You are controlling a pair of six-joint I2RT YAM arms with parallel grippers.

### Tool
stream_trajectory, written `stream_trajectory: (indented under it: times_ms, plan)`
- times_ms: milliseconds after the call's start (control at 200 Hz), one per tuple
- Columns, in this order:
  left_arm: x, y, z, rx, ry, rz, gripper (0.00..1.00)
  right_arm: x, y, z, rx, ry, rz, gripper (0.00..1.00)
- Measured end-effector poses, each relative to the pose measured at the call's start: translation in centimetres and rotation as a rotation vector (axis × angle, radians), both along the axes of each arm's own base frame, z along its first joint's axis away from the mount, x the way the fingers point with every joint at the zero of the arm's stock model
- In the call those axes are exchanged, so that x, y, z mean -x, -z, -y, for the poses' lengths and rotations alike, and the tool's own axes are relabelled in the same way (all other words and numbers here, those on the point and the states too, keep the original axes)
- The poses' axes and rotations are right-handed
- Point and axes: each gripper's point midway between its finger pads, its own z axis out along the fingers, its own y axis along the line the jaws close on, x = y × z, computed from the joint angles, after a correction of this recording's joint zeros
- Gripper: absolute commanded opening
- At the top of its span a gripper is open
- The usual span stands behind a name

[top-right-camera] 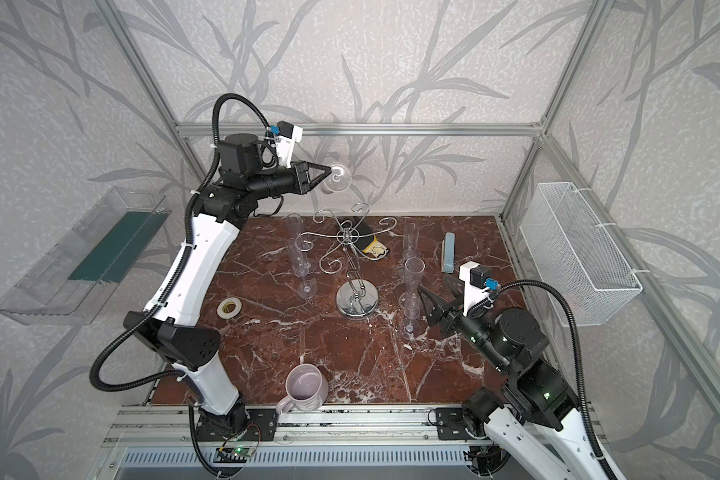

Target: Take the wine glass off the wine glass rack

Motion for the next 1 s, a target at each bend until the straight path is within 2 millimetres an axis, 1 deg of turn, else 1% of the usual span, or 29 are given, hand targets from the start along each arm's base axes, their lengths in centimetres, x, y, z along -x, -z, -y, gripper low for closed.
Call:
stream_trajectory:
  times_ms: [105, 260, 330, 385, 430, 480, 540, 620, 725, 850, 925, 999]
  plan:
    - [3.3, -1.0, 1.0, -0.06, 0.007, 0.121, 0.0, -0.3, -1.9, -0.4, -0.013, -0.006, 0.019, 0.74]
    - [8.8, -2.7, 2.2, -0.172, -0.002, 0.383, 0.0, -0.9, -4.5, -0.9, -0.035, -0.016, 0.035, 0.74]
    - [11.0, -3.1, 2.7, -0.223, -0.005, 0.499, 0.0, -1.0, -5.7, -1.2, -0.045, -0.028, 0.043, 0.74]
    - [12.3, -3.1, 3.0, -0.268, -0.013, 0.584, 0.0, -1.1, -6.8, -1.5, -0.055, -0.04, 0.053, 0.74]
    - [13.2, -3.0, 3.2, -0.301, -0.028, 0.654, 0.0, -1.2, -7.6, -1.8, -0.06, -0.054, 0.059, 0.74]
    - [13.9, -2.4, 3.4, -0.346, -0.048, 0.73, 0.0, -1.2, -8.5, -2.2, -0.069, -0.071, 0.066, 0.74]
    - [14.8, -1.3, 3.8, -0.404, -0.06, 0.809, 0.0, -1.2, -9.6, -2.7, -0.078, -0.095, 0.07, 0.74]
    - [15.3, 0.2, 4.4, -0.498, -0.081, 0.904, 0.0, -1.4, -10.9, -3.5, -0.088, -0.13, 0.075, 0.74]
    - [16.1, 2.0, 5.8, -0.602, -0.086, 1.028, 0.0, -1.5, -12.1, -4.6, -0.093, -0.178, 0.073, 0.73]
    - [17.5, 3.8, 7.5, -0.714, -0.079, 1.185, 0.0, -1.9, -12.3, -5.9, -0.084, -0.234, 0.045, 0.72]
    - [18.5, 4.3, 8.3, -0.765, -0.076, 1.276, 0.0, -2.2, -12.0, -6.8, -0.071, -0.271, 0.019, 0.72]
    - [19.5, 4.1, 9.0, -0.794, -0.084, 1.366, 0.0, -2.6, -11.3, -7.8, -0.054, -0.304, -0.016, 0.71]
